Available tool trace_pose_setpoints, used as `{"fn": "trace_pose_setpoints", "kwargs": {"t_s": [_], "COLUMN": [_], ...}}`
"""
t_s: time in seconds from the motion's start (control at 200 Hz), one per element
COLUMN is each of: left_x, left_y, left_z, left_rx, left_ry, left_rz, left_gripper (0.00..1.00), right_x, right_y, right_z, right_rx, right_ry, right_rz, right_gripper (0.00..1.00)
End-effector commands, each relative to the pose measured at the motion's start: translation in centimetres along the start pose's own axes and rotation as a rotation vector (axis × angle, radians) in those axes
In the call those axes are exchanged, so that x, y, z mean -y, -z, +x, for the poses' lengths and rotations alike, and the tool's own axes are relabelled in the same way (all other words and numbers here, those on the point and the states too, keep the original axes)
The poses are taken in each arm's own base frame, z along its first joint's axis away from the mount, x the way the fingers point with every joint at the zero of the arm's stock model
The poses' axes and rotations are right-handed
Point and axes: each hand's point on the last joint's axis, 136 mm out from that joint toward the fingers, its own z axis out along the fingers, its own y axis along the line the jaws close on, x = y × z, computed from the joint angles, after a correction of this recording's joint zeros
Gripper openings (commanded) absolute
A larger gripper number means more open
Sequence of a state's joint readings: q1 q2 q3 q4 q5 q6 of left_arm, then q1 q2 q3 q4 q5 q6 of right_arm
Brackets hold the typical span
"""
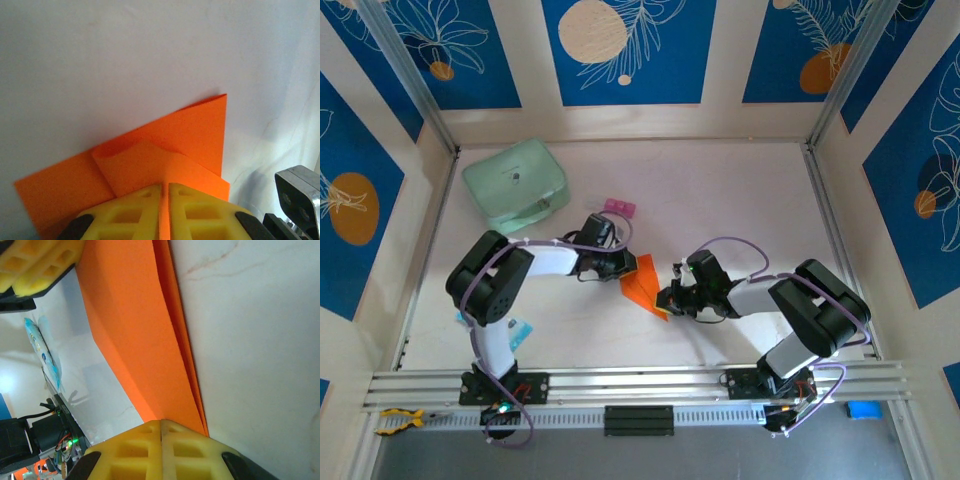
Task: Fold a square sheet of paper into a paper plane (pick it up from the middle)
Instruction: Fourth fold the wing at the center of the table.
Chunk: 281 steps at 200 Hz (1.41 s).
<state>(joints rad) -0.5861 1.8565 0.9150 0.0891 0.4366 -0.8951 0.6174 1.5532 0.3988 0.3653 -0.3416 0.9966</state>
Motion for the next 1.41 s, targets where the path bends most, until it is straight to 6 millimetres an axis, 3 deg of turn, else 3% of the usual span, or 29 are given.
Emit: {"fn": "trace_pose_setpoints", "kwargs": {"t_s": [0.0,0.215,0.515,0.84,0.995,1.2,1.31,1.4], "left_x": [-3.0,-4.7,-4.5,-0.6,2.0,6.8,7.5,6.4], "left_y": [-0.1,0.6,2.0,6.1,5.7,2.3,0.4,-0.8], "left_z": [-0.7,-2.0,-3.9,-4.7,-2.5,3.1,5.3,5.7], "left_rx": [0.012,0.033,0.067,0.146,0.104,-0.041,-0.096,-0.111], "left_ry": [0.017,0.047,0.035,-0.032,-0.087,-0.193,-0.200,-0.174], "left_rz": [-0.092,-0.127,-0.150,-0.100,-0.025,0.122,0.136,0.106], "left_gripper": [0.14,0.13,0.12,0.13,0.14,0.14,0.14,0.14], "right_x": [6.5,6.6,6.4,6.2,6.2,6.2,6.2,6.2], "right_y": [0.2,0.2,0.3,0.2,0.3,0.3,0.4,0.4], "right_z": [4.3,4.4,4.4,4.2,4.1,4.1,4.1,4.1], "right_rx": [-0.117,-0.120,-0.121,-0.120,-0.116,-0.117,-0.115,-0.114], "right_ry": [-0.140,-0.138,-0.135,-0.134,-0.135,-0.135,-0.136,-0.135], "right_rz": [0.213,0.212,0.204,0.201,0.201,0.201,0.200,0.200], "right_gripper": [0.00,0.00,0.00,0.00,0.00,0.00,0.00,0.00]}}
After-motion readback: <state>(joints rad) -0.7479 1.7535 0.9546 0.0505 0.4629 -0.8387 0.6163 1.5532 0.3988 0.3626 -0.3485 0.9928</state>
